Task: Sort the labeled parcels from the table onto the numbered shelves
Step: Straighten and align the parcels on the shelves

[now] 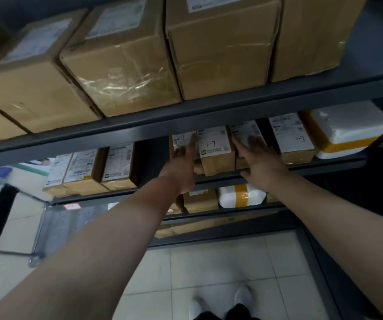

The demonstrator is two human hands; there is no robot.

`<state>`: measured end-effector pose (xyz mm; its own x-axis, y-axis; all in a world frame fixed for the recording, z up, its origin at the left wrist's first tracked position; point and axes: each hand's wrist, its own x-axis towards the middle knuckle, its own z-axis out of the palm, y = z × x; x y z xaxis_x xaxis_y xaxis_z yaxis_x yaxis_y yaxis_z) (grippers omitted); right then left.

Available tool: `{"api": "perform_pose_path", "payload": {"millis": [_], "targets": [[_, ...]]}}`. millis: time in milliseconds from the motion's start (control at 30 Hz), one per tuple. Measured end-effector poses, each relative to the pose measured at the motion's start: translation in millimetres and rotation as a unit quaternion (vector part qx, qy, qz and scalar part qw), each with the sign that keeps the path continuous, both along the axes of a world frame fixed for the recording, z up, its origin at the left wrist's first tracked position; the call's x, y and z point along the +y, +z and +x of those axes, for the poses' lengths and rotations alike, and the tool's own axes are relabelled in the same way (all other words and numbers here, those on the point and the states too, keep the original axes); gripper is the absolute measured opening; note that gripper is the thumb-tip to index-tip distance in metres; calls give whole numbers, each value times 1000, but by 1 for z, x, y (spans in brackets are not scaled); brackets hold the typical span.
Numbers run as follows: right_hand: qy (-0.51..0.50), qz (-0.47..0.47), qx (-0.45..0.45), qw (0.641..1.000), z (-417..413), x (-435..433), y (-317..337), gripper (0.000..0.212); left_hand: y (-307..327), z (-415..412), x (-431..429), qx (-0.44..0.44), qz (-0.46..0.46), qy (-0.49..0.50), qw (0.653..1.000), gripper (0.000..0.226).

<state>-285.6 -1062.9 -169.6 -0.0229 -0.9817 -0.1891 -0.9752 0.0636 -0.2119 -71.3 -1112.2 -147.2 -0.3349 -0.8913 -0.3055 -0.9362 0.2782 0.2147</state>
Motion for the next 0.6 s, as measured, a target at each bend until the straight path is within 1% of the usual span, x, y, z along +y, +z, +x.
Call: {"api": "perform_pose_path", "payload": {"millis": [100,300,467,600], "targets": [[21,6,-16,1000,15,-2,1,96,1,17,2,9,-15,-7,1000,111],[38,16,-35,999,44,-6,2,94,3,48,2,13,-1,15,1000,107],[47,13,-36,998,66,-10,2,95,4,72,-4,32,6,26,999,112],[41,24,-35,998,80,-14,2,97,6,86,-10,22,8,19,1000,110]]}}
